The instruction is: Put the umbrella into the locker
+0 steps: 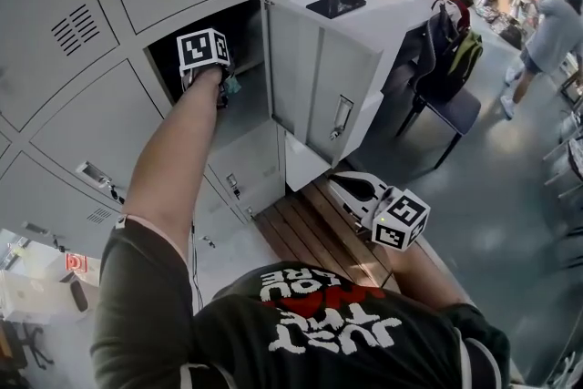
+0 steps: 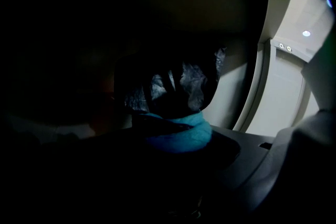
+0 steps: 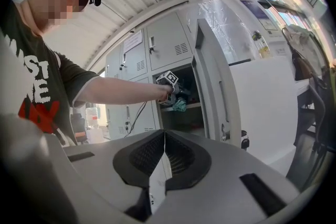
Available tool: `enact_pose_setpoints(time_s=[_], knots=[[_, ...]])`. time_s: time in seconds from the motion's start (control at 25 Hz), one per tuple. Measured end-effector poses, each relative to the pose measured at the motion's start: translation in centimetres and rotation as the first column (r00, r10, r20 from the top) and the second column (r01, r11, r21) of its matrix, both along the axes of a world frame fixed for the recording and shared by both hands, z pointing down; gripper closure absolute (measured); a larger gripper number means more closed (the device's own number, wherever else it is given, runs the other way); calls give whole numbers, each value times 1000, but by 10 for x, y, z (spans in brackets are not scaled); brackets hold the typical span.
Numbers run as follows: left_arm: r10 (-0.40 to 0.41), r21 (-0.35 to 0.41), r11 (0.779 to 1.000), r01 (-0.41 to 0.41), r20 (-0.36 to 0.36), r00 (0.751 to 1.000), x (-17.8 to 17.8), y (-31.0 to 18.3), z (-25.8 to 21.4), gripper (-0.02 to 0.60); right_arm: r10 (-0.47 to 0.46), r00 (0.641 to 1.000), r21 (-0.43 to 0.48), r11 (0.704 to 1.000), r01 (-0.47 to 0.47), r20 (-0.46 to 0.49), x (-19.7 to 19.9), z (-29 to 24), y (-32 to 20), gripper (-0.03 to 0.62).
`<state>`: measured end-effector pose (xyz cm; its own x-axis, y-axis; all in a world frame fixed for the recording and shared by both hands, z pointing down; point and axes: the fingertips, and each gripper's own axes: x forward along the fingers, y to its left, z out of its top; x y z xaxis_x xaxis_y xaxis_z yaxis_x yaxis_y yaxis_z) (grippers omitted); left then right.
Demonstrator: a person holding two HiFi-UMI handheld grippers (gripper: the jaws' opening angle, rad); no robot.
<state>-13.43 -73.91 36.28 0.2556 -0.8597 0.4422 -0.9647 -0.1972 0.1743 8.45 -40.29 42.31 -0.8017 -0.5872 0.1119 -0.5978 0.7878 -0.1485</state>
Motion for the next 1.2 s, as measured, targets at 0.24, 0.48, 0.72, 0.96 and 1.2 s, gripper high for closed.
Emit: enact_pose_setpoints(time_s=[0.24,0.48,0.72,0.96,1.2], knots=[[11,20,1000,-13,68,998,3,-9,5,272,13,1000,108,994,-10,-26,-29,-39,-37,560],[14,-3,1000,-14,56,998,2,-18,10,264,36,998,187,982,-26,-50,-74,-76,-86,560],[9,-57,998,-8,16,1000,0,-25,16,259,32,998,149,989,-23,-55,-107,-75,-118,560],[19,-119,993,-15,37,999,2,-33,21,238,51,997,145,989,-41,-62,-118,-76,-136,560],[29,-117,993,-28,11,1000,11,-46,21,224,45,996,142,989,-35,-74,-121,-71,-137,560]])
